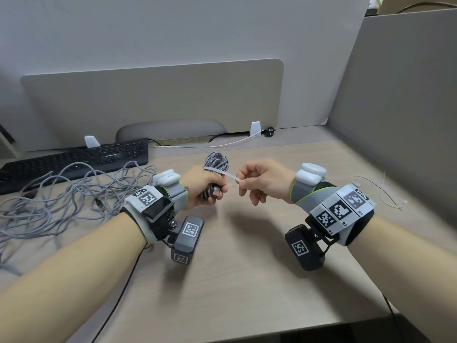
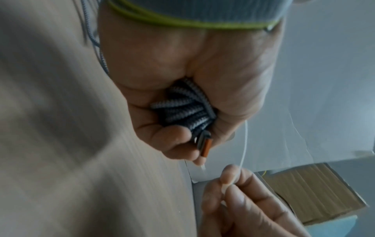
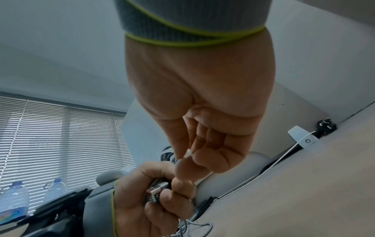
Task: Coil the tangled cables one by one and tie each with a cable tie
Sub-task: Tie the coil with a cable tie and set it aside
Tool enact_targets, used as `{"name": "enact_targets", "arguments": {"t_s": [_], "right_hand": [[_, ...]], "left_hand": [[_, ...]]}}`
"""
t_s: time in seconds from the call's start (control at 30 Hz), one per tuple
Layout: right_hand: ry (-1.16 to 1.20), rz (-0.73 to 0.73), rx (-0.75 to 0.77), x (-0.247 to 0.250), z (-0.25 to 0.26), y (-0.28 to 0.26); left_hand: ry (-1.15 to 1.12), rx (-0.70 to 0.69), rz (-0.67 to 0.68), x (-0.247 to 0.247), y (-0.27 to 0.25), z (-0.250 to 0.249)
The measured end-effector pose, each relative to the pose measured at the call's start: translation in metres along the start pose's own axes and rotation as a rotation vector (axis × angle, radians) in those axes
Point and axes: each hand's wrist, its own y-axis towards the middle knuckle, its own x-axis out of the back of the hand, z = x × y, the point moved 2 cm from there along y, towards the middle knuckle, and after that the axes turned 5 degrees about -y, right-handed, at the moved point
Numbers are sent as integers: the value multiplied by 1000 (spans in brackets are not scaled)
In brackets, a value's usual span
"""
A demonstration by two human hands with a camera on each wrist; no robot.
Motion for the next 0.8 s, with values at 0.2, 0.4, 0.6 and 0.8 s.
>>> {"name": "enact_targets", "arguments": {"t_s": [0.2, 0.4, 0.6, 0.8], "right_hand": [[-14, 3, 47, -4, 5, 2], [-17, 17, 57, -4, 6, 1], [8, 17, 36, -2, 5, -2], [20, 34, 44, -4, 8, -4]], "left_hand": [[-136, 74, 46, -1, -2, -1], [-162, 78, 48, -7, -6, -2], [-177, 93, 49, -7, -5, -1], [-209, 112, 77, -11, -6, -4]]}}
